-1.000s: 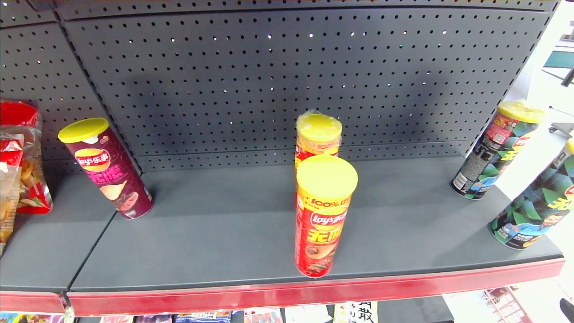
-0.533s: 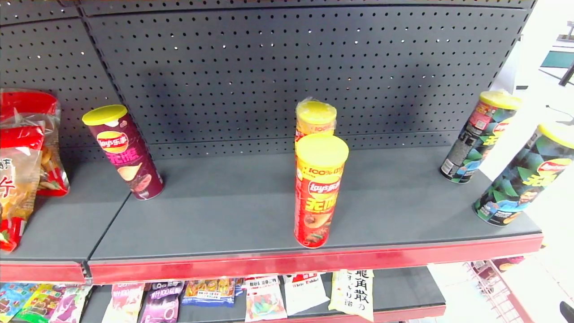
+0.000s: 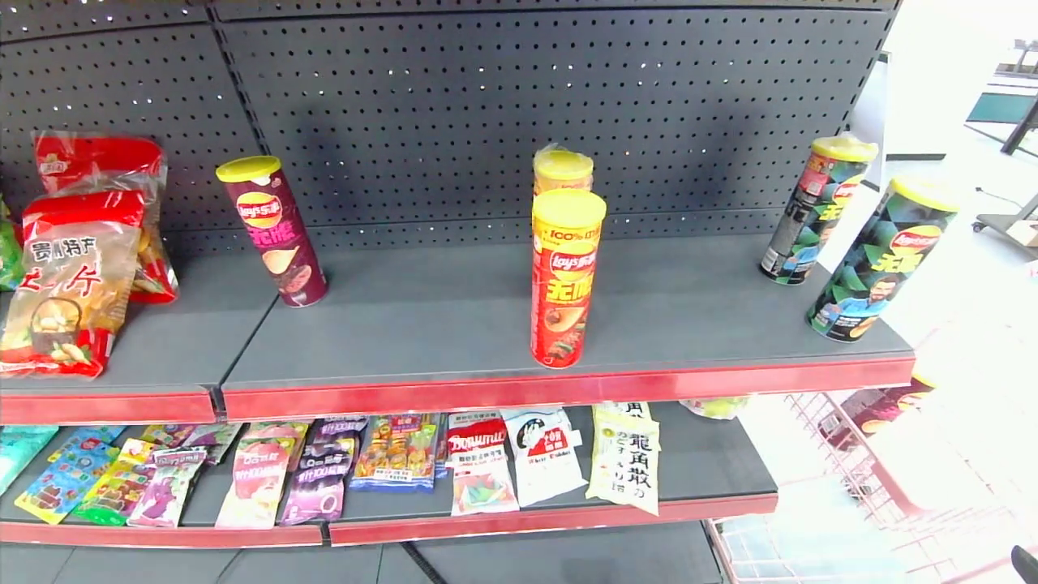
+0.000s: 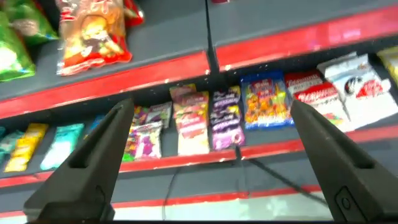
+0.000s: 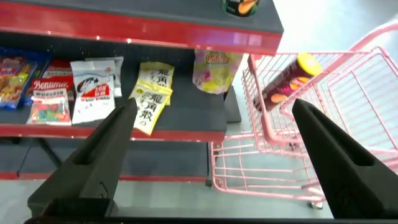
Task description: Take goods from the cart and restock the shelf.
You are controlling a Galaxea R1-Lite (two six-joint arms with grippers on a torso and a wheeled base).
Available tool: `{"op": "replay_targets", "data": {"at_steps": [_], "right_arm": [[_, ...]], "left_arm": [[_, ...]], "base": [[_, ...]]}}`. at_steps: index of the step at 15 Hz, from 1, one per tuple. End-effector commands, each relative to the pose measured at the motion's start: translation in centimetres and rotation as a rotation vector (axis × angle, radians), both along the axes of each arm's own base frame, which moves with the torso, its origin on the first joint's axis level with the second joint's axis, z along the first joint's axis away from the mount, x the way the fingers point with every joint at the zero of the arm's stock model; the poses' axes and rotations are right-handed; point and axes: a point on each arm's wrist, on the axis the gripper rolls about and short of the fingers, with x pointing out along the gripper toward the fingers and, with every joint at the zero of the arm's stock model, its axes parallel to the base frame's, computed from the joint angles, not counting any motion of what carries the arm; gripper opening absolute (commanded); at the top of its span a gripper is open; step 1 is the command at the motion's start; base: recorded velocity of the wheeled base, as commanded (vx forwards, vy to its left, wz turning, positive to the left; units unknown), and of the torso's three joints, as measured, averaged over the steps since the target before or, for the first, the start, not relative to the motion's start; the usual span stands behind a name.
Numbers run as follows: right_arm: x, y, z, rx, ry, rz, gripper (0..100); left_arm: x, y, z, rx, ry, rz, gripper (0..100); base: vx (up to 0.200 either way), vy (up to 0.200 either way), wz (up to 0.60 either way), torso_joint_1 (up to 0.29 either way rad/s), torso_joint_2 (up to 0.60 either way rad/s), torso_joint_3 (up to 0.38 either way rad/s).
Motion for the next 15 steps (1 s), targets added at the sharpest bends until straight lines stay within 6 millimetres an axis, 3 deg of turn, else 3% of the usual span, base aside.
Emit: {"op": "replay_targets", "data": {"at_steps": [1,2,15], "right_arm": [[0.03,0.0,0.04,-0.002,0.001,0.001,100],[0.03,0.0,0.04,-0.002,0.001,0.001,100],[0.33,0.04,0.09,-0.006,0.022,0.004,100]], "left_arm": [[-0.04,0.01,0.03,0.011,-0.004,-0.001,100],[-0.11,0.02,0.03,0.009,-0.011,-0.006,100],[-0.07,0.05,0.34,0.032,-0.011,0.013,100]], "base": [[0.0,0.0,0.0,0.0,0.0,0.0],[0.0,0.0,0.0,0.0,0.0,0.0],[0.0,-0.2,0.0,0.005,0.0,0.001]]}}
